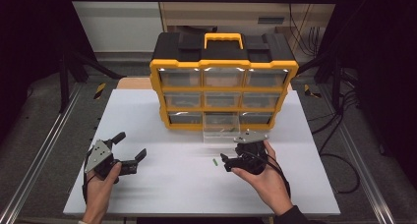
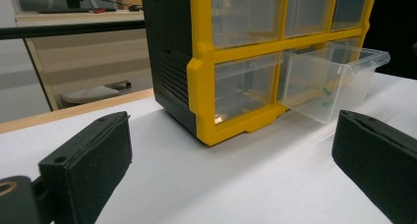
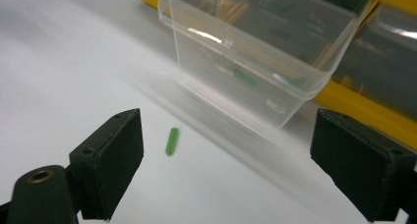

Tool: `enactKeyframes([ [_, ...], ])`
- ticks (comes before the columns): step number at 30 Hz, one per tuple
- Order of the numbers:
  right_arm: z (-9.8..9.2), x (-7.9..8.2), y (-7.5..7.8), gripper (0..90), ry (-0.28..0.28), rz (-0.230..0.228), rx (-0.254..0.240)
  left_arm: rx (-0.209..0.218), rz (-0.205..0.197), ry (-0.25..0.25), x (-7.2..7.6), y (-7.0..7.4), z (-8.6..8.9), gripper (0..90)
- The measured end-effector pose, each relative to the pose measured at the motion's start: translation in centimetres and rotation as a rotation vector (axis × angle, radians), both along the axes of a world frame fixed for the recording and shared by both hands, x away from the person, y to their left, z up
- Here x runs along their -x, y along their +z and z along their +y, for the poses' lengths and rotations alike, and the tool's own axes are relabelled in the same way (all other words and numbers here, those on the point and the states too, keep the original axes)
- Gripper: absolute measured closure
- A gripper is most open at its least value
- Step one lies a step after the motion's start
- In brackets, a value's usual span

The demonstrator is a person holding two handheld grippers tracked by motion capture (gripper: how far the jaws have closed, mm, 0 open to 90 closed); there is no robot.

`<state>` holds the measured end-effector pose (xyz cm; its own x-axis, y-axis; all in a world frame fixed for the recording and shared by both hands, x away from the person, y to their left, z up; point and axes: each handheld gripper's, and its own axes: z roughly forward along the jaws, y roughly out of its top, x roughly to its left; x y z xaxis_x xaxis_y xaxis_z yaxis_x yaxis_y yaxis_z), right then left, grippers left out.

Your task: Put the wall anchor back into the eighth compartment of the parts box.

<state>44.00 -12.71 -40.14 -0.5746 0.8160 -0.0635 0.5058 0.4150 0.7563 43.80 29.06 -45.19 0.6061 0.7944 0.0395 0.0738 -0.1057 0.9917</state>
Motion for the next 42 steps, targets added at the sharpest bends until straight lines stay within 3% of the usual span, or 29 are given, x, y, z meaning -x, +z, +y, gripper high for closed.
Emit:
enactKeyframes([
  [11, 0.8, 0.0, -1.8, 11.8, 0.018, 0.084, 0.021, -0.001, 0.000, 0.000, 0.0, 0.0, 0.0, 1.1],
  [36, 1.7, -0.4, -2.6, 12.0, 0.046, 0.112, 0.045, -0.003, -0.003, 0.000, 0.0, 0.0, 0.0, 1.0],
  [42, 2.2, -0.7, -2.8, 12.4, 0.050, 0.121, 0.040, 0.014, 0.003, 0.007, -0.1, 0.0, 0.3, 1.0],
])
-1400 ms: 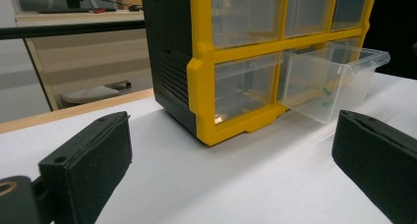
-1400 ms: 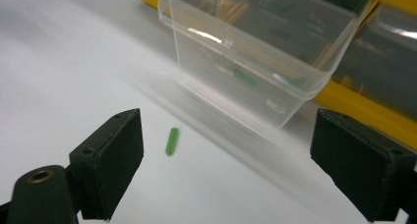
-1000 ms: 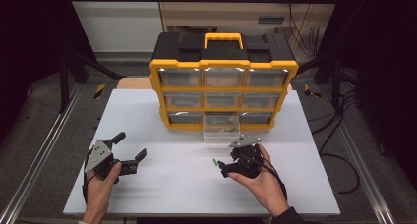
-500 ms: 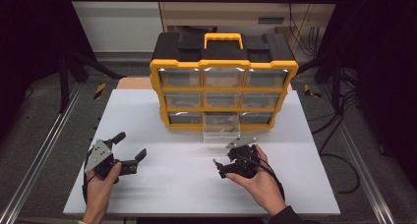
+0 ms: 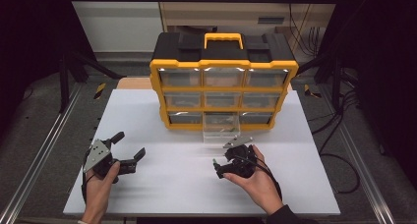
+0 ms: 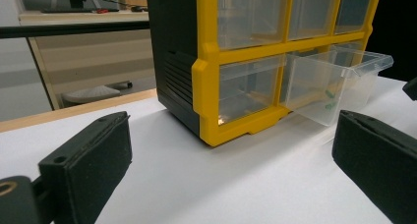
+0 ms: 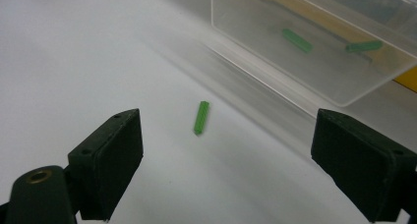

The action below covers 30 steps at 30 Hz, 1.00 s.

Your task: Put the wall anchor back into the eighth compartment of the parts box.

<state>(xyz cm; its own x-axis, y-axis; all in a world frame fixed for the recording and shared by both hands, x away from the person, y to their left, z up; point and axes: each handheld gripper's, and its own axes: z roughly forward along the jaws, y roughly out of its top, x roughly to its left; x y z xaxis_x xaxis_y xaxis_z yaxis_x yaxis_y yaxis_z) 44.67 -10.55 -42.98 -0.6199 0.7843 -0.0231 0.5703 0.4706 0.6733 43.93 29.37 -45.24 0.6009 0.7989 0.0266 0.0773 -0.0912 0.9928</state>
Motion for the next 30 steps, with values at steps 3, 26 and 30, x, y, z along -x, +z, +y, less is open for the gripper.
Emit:
enactKeyframes([
  [3, 0.4, -0.1, -0.1, 12.4, -0.001, 0.013, -0.002, -0.004, 0.002, -0.006, 0.0, 0.0, -0.1, 1.0],
  [26, 2.3, -1.1, -1.1, 13.8, 0.019, 0.085, 0.022, -0.016, 0.002, -0.006, 0.1, 0.0, -0.2, 1.0],
  [30, 2.3, -1.2, -0.9, 14.0, 0.005, 0.096, 0.015, -0.016, 0.002, -0.006, 0.1, 0.0, -0.2, 1.0],
])
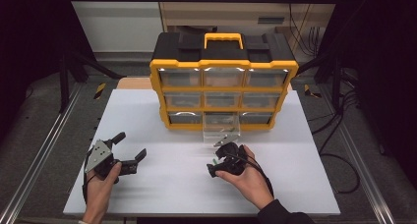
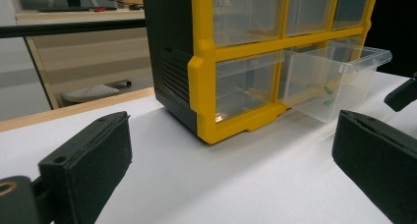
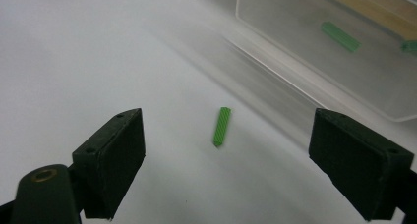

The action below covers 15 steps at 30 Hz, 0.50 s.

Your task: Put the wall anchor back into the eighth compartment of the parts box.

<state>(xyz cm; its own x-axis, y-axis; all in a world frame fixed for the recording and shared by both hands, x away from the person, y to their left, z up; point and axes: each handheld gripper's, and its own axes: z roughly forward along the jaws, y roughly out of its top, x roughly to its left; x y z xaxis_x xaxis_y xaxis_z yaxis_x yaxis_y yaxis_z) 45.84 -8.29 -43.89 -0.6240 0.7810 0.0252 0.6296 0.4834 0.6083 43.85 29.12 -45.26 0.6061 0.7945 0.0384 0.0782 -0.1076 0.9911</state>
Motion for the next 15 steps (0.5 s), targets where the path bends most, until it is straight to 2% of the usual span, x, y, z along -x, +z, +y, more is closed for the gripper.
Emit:
enactKeyframes([
  [3, -0.07, -0.06, 0.07, 14.2, -0.004, -0.002, 0.005, 0.000, 0.001, 0.001, -0.03, -0.03, 0.02, 1.0],
  [4, -0.15, -0.16, 0.02, 14.2, 0.012, -0.007, -0.002, 0.001, 0.001, 0.001, -0.03, -0.03, 0.02, 1.1],
  [5, -0.22, -0.22, 0.02, 14.3, 0.012, -0.012, 0.013, 0.001, 0.001, 0.001, -0.02, -0.01, 0.02, 1.0],
  [8, 0.01, -0.21, 0.00, 14.6, -0.007, 0.005, -0.006, 0.001, 0.000, 0.001, 0.02, 0.01, 0.04, 1.0],
  [9, -0.04, -0.24, -0.01, 15.1, -0.005, 0.000, 0.012, 0.000, 0.001, 0.001, 0.01, 0.00, 0.03, 1.0],
  [12, 0.14, -0.21, -0.10, 15.7, -0.010, 0.007, 0.002, 0.001, -0.003, 0.002, 0.02, 0.03, 0.01, 1.0],
  [13, 0.05, -0.30, -0.15, 15.9, -0.003, 0.004, 0.014, 0.001, -0.003, 0.002, 0.01, 0.03, 0.02, 1.0],
  [14, 0.09, -0.31, -0.17, 16.4, -0.001, 0.007, 0.002, 0.001, -0.002, 0.003, 0.00, 0.01, 0.04, 1.1],
  [15, -0.09, -0.46, -0.23, 17.3, 0.012, -0.011, 0.019, -0.002, -0.002, 0.006, 0.01, 0.02, 0.07, 1.1],
])
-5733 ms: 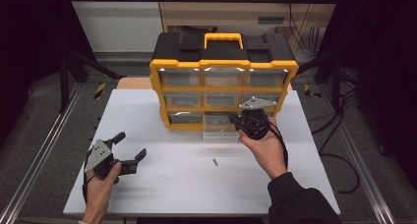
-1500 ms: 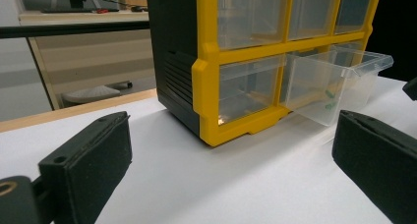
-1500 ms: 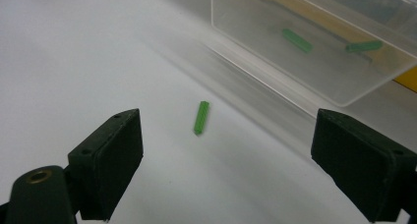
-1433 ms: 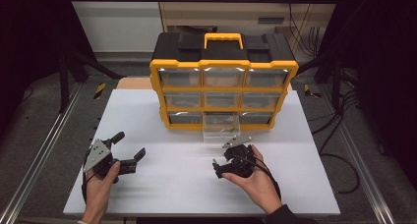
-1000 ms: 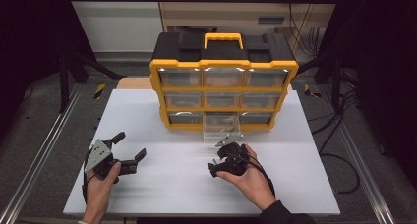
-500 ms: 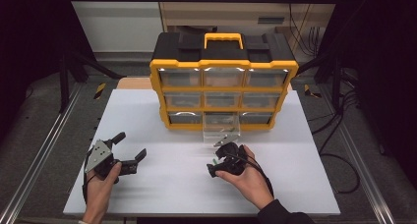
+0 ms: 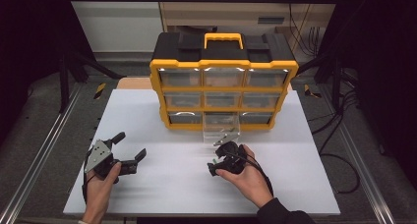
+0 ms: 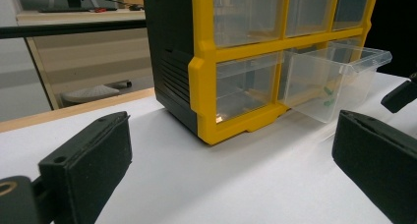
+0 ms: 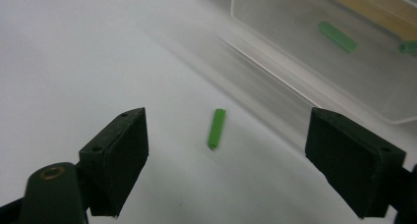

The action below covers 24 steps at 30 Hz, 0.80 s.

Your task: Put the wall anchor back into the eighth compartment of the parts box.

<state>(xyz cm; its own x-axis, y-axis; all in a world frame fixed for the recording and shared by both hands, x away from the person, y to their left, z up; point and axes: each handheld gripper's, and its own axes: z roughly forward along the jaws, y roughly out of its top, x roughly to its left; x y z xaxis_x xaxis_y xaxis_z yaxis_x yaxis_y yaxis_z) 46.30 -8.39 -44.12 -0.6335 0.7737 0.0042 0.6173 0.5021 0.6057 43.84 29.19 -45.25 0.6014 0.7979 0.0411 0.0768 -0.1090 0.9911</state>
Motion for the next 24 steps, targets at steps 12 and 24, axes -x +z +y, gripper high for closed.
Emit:
enactKeyframes([
  [12, 0.30, 0.01, 0.13, 24.4, -0.010, 0.013, -0.001, -0.010, -0.005, -0.001, 0.07, 0.09, 0.01, 1.0],
  [24, 0.29, -0.14, 0.43, 36.0, -0.001, 0.003, -0.013, -0.010, -0.004, -0.005, 0.06, 0.07, -0.10, 1.0],
])
